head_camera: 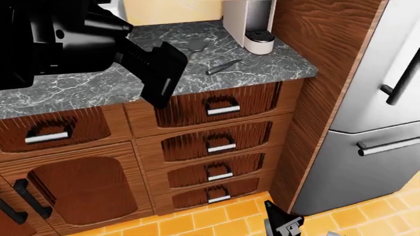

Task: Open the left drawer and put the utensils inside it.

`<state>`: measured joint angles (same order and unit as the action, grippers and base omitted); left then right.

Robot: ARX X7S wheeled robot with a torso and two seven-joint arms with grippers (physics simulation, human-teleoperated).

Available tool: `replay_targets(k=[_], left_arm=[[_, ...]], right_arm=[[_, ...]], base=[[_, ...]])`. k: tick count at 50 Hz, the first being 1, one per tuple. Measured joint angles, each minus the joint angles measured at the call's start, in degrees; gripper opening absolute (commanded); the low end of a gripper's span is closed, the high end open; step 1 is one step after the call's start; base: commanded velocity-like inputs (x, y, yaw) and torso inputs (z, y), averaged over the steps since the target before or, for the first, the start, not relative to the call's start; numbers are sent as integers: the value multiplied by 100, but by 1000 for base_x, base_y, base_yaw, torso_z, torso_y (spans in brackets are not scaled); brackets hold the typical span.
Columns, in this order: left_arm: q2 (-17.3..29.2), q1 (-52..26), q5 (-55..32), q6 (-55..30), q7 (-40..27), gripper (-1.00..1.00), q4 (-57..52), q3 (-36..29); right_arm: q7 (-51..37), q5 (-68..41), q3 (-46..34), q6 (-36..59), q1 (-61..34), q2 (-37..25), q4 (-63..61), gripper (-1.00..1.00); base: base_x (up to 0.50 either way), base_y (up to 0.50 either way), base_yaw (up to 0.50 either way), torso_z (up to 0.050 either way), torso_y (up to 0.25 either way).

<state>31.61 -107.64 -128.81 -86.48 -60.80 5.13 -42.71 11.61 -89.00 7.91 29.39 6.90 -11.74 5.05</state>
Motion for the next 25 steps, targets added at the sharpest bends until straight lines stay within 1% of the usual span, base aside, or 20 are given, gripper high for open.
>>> replay_targets(k=[4,25], left_arm=[[10,-14,20,28,49,100,-18,-41],[112,-88,157,134,275,100,-62,-236]], right_arm=[[-62,44,-22,-25,-14,-19,-1,100],[4,124,-98,-157,18,-37,-70,100]], base=[[0,0,0,0,0],[485,-121,0,0,0]])
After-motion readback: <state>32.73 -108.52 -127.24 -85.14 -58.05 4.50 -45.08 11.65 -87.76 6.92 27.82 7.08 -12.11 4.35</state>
